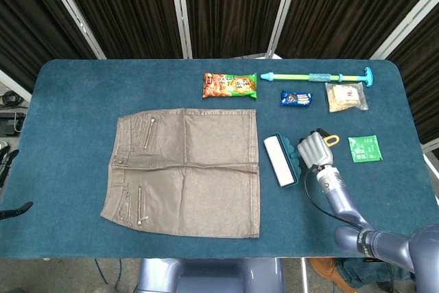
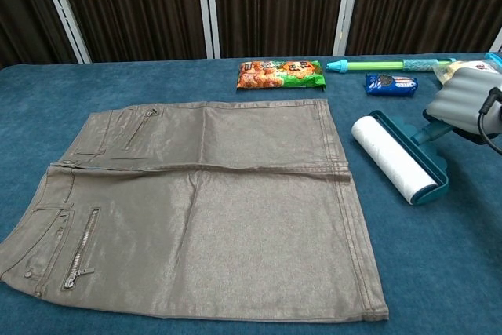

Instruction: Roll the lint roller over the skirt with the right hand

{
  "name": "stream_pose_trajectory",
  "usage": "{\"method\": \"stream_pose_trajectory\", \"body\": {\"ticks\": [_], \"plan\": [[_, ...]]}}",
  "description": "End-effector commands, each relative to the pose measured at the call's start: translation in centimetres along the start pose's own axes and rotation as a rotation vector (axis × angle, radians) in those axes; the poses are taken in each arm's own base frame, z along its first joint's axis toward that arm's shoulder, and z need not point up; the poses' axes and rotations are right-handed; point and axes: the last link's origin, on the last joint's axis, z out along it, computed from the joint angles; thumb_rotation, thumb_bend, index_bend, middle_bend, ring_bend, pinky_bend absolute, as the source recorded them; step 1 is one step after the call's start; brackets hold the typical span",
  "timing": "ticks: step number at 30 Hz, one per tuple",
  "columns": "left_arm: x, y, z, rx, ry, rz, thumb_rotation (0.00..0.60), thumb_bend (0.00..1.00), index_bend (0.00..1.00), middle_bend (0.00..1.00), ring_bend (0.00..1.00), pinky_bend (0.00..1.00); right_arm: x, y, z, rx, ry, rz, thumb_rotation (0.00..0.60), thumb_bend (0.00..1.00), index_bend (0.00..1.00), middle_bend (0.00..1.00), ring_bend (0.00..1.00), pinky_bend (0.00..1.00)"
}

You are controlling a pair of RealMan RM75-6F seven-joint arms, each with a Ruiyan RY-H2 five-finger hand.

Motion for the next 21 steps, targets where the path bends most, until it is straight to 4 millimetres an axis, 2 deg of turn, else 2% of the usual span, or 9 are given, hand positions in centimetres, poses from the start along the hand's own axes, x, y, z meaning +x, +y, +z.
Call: {"method": "stream_pose_trajectory", "body": {"ticks": [1, 3, 6, 12, 18, 21], "plan": [[0.0, 0.0, 0.0, 0.0, 0.0, -0.001, 0.6, 0.0, 0.0, 0.0, 0.0, 0.0, 0.0, 0.5, -0.1, -0.024, -0.004, 0.033, 0.6, 0.0, 0.0, 0.11, 0.14, 0.3], [0.0, 0.0, 0.0, -0.001, -0.001, -0.003, 0.6, 0.0, 0.0, 0.0, 0.0, 0.0, 0.1, 0.9, -0.4, -0.035, 0.0, 0.05, 0.6, 0.0, 0.0, 0.05, 0.1, 0.24], [0.2, 0.0, -0.1, -0.004, 0.002, -0.006, 0.6, 0.0, 0.0, 0.0, 0.0, 0.0, 0.3, 1.7, -1.0, -0.054, 0.005, 0.09, 0.6, 0.0, 0.0, 0.03, 0.08, 0.19], [0.6, -0.1, -0.3, -0.011, 0.015, -0.025, 0.6, 0.0, 0.0, 0.0, 0.0, 0.0, 0.3, 4.7, -3.7, -0.114, 0.04, 0.193, 0.6, 0.0, 0.0, 0.02, 0.04, 0.17], [1.0, -0.5, -0.5, -0.01, 0.031, -0.039, 0.6, 0.0, 0.0, 0.0, 0.0, 0.0, -1.2, 7.8, -8.5, -0.183, 0.082, 0.396, 0.6, 0.0, 0.0, 0.02, 0.03, 0.16], [1.1, -0.6, -0.7, -0.015, 0.048, -0.038, 0.6, 0.0, 0.0, 0.0, 0.0, 0.0, -1.9, 8.6, -10.7, -0.202, 0.103, 0.505, 0.6, 0.0, 0.0, 0.01, 0.0, 0.1]]}}
